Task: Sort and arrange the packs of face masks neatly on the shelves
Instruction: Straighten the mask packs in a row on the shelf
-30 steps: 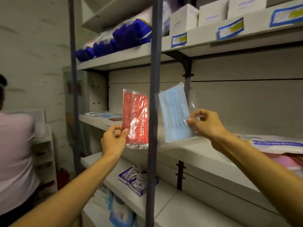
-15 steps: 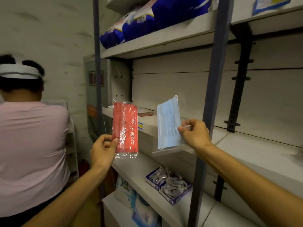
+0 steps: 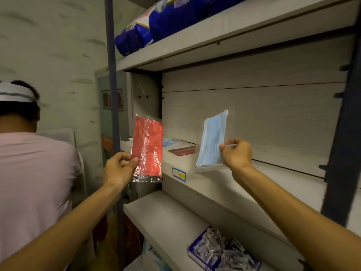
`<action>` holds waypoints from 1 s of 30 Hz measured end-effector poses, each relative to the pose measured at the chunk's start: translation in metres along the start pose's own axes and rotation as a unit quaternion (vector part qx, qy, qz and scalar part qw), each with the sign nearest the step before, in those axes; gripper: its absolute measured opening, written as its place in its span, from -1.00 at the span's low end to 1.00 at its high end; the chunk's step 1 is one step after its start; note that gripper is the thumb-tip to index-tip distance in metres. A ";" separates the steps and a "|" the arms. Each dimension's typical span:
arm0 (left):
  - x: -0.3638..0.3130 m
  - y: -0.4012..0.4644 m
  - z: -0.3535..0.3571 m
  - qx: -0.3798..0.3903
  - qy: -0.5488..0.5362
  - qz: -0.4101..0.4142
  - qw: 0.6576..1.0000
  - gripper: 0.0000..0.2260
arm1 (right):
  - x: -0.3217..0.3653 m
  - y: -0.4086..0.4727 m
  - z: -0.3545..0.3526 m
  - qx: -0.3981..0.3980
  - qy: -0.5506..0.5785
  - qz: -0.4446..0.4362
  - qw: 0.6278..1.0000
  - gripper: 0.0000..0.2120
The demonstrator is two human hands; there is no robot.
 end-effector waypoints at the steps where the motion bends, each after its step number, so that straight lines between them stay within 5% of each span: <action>1: 0.006 0.010 0.002 0.003 0.007 -0.003 1.000 -0.91 | -0.002 0.006 0.009 -0.001 0.000 0.008 1.000 -0.92; 18: 0.047 0.185 0.046 0.123 -0.027 0.032 0.992 -0.83 | 0.010 0.071 0.073 -0.144 -0.088 -0.035 0.985 -0.92; 30: 0.057 0.243 0.152 0.254 -0.062 0.048 0.964 -0.89 | -0.028 0.071 0.062 -0.170 -0.161 0.056 0.971 -0.91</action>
Point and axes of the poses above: each hand's wrist, its own y-axis towards the middle knuckle, its own z-axis out of the palm, x = y × z, the point moved 8 cm from there along y, towards the middle knuckle
